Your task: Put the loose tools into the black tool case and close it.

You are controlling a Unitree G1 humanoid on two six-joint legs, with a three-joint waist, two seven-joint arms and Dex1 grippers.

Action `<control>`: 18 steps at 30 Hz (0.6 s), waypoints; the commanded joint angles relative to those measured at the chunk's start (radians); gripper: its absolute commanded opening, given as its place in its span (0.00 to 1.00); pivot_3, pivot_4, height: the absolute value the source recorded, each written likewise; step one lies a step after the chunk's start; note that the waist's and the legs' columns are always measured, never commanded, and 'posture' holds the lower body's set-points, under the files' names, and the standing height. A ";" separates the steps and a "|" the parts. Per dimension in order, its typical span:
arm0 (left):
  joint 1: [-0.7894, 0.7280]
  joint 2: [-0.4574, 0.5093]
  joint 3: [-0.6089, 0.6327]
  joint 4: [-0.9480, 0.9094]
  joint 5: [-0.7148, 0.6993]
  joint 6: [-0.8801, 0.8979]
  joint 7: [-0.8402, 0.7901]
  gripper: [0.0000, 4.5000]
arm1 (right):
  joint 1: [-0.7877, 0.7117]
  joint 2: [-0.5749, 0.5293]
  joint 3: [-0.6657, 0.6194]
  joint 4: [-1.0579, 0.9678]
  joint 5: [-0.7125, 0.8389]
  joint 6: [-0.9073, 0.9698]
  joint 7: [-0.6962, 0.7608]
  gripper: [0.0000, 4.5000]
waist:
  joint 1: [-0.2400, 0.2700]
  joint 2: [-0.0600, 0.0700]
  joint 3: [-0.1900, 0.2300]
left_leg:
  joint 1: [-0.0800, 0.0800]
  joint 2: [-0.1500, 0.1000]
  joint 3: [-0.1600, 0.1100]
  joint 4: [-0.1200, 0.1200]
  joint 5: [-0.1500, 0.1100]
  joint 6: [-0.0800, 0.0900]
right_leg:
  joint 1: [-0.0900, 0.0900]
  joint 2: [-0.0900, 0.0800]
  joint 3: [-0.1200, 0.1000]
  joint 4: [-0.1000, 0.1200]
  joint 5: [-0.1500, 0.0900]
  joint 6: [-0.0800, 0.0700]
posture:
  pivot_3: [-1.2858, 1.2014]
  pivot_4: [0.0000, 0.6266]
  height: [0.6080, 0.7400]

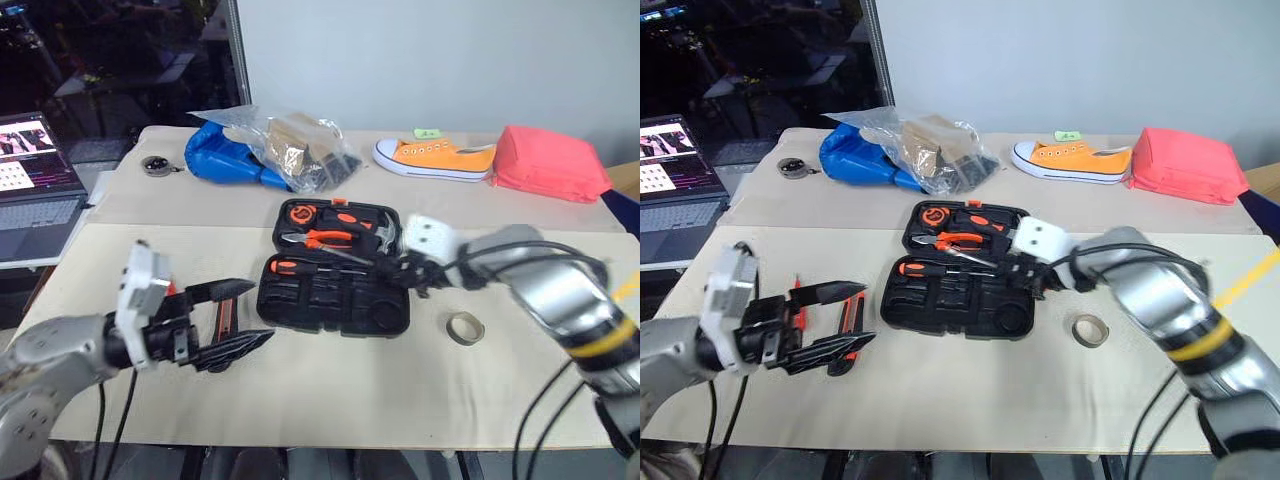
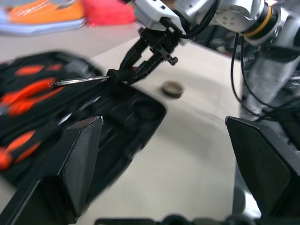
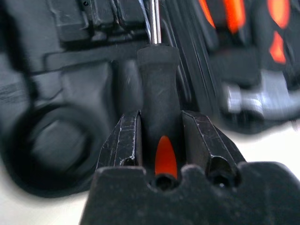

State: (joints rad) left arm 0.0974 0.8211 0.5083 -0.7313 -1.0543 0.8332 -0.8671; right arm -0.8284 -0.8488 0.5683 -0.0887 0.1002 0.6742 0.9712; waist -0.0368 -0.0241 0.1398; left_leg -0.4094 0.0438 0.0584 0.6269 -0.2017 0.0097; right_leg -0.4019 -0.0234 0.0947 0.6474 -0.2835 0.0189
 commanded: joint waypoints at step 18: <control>0.142 0.039 0.106 -0.109 -0.050 -0.079 0.088 1.00 | -0.088 0.199 0.043 0.332 -0.185 -0.163 0.253 0.21 | -0.009 0.001 -0.001 | 0.009 0.004 0.001 0.000 0.000 -0.001 | 0.006 0.004 -0.002 0.002 0.003 -0.006 | 0.52 0.24 1.00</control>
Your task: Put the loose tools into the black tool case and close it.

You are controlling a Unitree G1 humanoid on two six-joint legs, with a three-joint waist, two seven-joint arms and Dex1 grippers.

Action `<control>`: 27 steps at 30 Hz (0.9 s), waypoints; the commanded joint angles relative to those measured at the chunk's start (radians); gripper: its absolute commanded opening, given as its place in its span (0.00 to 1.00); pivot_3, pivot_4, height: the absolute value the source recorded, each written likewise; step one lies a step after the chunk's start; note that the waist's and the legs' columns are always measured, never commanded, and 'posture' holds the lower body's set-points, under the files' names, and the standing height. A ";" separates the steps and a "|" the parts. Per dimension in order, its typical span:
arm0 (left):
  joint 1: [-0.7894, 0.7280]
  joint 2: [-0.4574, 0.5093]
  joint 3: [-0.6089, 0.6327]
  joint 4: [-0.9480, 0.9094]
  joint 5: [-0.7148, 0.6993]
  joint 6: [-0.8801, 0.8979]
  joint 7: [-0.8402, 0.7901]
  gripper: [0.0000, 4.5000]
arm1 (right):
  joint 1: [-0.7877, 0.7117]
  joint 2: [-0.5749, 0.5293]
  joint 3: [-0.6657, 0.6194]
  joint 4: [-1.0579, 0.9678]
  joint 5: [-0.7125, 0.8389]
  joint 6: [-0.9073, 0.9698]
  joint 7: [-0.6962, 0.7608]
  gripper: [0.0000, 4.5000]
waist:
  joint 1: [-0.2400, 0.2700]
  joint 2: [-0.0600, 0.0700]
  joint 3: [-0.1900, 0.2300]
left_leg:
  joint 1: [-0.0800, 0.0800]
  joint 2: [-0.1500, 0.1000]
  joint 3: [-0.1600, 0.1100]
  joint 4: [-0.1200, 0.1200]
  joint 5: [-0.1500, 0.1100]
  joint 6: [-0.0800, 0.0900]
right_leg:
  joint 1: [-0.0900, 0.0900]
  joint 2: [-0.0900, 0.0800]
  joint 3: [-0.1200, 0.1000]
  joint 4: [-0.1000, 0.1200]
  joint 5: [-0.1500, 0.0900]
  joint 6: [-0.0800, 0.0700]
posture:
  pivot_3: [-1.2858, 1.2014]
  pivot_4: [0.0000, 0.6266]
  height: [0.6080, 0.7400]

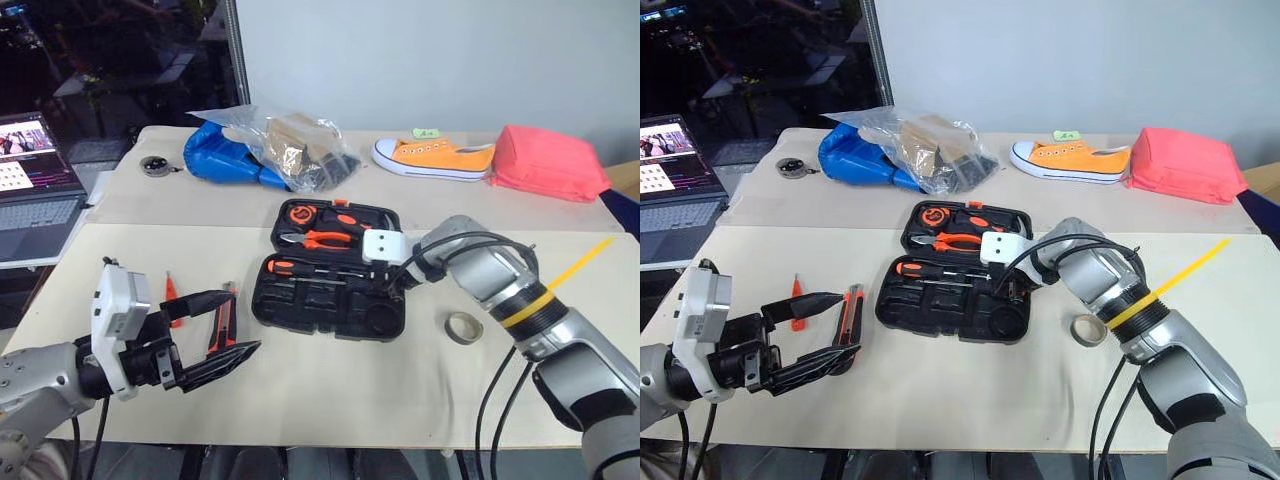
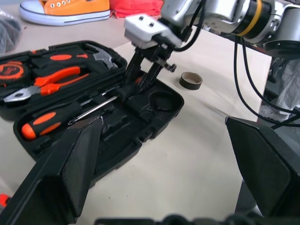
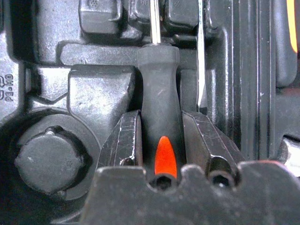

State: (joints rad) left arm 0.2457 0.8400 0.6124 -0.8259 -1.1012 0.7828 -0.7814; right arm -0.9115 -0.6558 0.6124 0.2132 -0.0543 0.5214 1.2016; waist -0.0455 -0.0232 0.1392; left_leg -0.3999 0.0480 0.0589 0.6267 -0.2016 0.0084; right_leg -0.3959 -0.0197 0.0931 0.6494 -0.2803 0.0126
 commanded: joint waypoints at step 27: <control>-0.018 0.036 -0.039 0.038 0.044 -0.084 -0.026 1.00 | 0.274 0.158 -0.457 -0.359 0.190 0.136 -0.284 0.01 | 0.004 0.000 0.000 | -0.006 0.001 0.000 -0.001 0.000 0.000 | -0.006 0.000 0.000 0.001 0.000 0.000 | 0.52 0.24 1.00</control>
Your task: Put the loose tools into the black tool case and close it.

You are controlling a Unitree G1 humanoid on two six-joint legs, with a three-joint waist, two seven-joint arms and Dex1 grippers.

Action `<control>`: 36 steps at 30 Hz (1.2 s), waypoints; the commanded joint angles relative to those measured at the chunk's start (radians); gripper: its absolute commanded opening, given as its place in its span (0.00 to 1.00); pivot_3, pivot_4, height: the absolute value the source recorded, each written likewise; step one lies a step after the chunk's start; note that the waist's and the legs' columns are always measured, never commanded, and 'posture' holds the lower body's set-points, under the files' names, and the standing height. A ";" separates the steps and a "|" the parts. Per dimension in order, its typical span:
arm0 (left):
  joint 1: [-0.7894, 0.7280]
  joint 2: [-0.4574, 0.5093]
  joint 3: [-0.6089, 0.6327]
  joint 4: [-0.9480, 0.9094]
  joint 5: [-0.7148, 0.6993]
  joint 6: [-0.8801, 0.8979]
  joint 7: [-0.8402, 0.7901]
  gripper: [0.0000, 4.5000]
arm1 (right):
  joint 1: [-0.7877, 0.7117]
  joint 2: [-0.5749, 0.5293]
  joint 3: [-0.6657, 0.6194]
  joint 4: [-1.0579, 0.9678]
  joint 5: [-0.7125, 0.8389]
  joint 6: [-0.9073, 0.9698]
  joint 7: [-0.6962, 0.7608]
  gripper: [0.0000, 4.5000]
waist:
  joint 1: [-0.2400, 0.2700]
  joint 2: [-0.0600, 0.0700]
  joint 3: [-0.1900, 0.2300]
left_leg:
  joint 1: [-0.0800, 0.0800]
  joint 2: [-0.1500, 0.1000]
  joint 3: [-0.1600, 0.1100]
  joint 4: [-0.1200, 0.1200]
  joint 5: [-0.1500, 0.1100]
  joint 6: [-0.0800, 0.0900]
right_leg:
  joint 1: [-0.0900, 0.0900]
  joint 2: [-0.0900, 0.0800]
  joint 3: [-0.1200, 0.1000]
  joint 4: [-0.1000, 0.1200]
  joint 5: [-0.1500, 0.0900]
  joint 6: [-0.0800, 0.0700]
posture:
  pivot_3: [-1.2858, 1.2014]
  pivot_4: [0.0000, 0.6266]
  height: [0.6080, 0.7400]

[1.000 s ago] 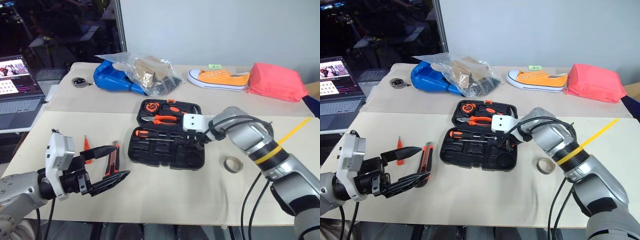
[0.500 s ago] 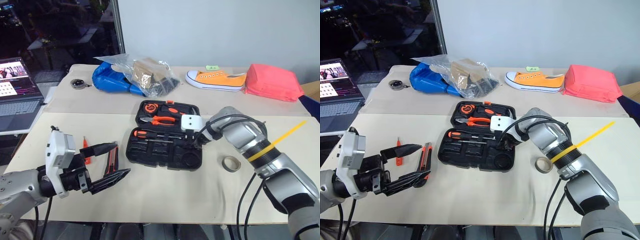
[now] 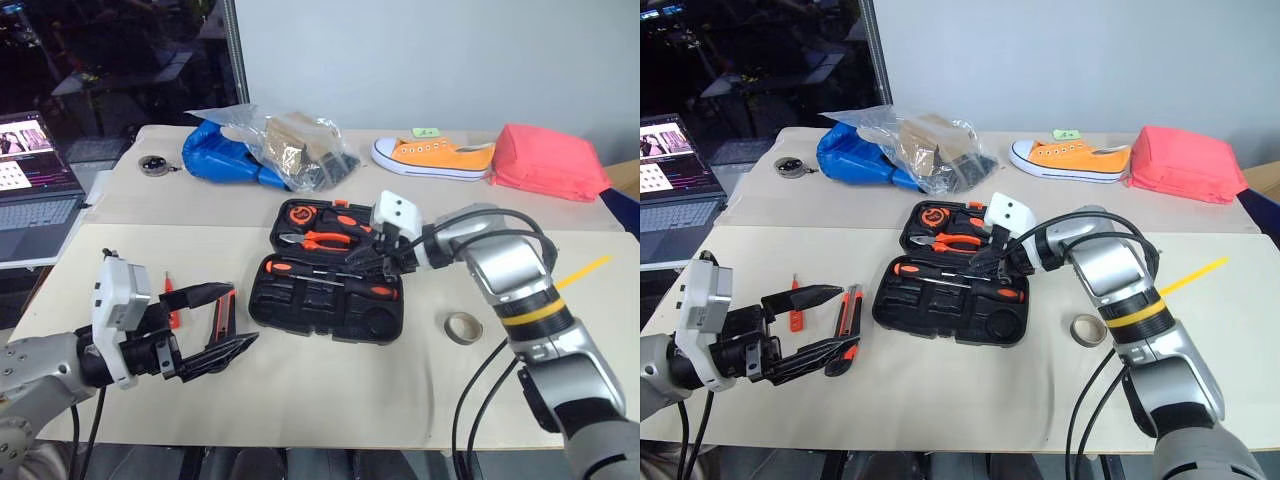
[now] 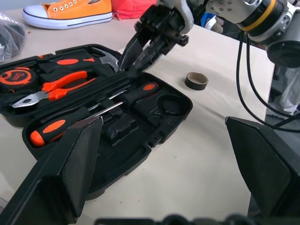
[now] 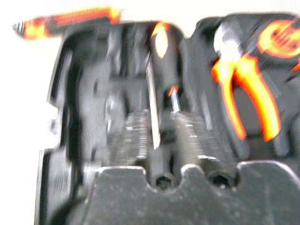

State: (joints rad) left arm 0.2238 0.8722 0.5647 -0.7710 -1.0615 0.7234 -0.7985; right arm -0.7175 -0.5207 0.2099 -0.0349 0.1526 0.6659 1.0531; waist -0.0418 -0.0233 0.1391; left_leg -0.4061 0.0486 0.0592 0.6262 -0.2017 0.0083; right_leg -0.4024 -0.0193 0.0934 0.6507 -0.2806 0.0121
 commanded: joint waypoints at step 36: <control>-0.116 -0.177 -0.010 0.154 0.248 0.339 0.713 1.00 | 0.391 -0.089 -0.271 -0.459 0.460 -0.116 -0.005 0.57 | -0.002 -0.008 0.000 | 0.015 0.001 -0.002 -0.002 0.001 -0.002 | 0.013 0.001 0.001 0.005 -0.004 -0.002 | 0.52 0.24 1.00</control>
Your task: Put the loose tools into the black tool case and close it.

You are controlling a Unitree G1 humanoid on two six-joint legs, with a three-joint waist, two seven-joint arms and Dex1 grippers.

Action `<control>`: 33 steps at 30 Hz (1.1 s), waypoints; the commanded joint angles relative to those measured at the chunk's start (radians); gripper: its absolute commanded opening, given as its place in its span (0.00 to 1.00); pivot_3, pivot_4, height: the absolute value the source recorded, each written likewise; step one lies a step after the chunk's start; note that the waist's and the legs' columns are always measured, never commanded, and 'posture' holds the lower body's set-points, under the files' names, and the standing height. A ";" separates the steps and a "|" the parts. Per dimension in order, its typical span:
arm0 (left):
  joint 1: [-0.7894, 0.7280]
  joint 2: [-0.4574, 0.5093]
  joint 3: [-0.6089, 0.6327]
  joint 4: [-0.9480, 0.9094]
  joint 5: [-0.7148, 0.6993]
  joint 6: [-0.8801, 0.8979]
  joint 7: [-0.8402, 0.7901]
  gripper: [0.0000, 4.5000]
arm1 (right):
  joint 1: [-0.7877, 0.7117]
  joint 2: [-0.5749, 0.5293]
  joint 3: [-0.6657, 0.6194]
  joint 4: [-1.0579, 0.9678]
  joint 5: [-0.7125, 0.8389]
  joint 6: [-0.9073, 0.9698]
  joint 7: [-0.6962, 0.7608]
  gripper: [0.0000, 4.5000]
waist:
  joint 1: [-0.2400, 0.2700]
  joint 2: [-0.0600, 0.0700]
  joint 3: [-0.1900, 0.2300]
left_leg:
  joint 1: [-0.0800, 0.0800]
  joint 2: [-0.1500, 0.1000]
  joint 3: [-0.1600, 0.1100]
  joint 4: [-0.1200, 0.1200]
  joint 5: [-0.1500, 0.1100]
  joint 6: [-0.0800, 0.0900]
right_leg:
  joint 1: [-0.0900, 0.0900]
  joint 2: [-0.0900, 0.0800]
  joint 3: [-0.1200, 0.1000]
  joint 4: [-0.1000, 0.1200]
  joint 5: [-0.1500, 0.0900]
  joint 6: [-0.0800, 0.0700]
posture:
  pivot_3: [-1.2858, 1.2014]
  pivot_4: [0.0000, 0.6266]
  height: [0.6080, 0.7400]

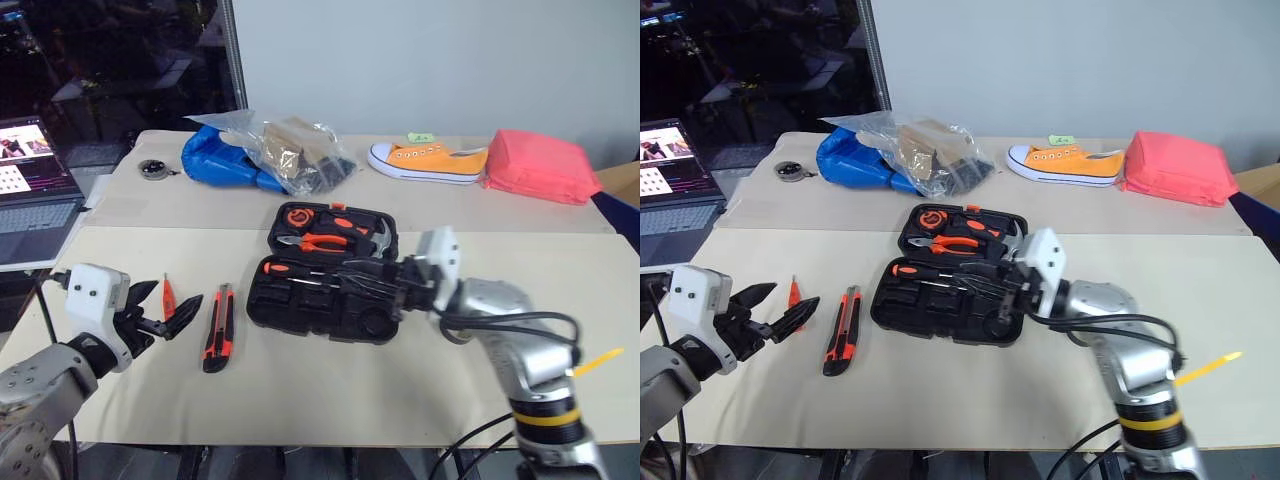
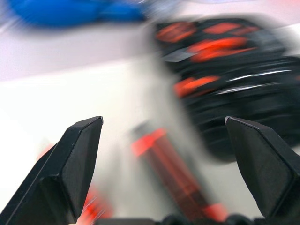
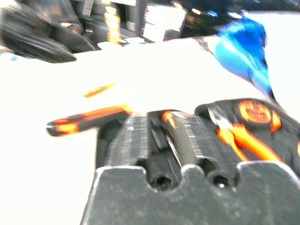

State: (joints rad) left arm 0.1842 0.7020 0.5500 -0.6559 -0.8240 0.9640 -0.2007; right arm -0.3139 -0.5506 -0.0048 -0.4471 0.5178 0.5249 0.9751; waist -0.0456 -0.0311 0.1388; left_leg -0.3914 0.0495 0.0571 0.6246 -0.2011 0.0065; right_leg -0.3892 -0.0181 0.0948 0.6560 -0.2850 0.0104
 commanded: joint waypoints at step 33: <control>-0.316 -0.095 -0.162 0.064 0.134 0.065 -0.184 0.11 | 0.091 -0.179 -0.139 -0.060 0.173 -0.093 0.134 1.00 | 0.008 -0.001 0.000 | -0.006 -0.004 -0.002 0.001 -0.002 -0.003 | -0.002 -0.002 -0.001 -0.002 0.000 0.004 | 0.52 0.24 1.00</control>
State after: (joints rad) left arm -0.1159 0.5451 0.3895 -0.5340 -0.6332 1.0713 -0.2266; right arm -0.2319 -0.7253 -0.0989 -0.4743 0.6734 0.4599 1.1175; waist -0.0377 -0.0318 0.1390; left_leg -0.3987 0.0464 0.0551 0.6254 -0.2031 0.0036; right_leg -0.3927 -0.0192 0.0935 0.6532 -0.2856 0.0137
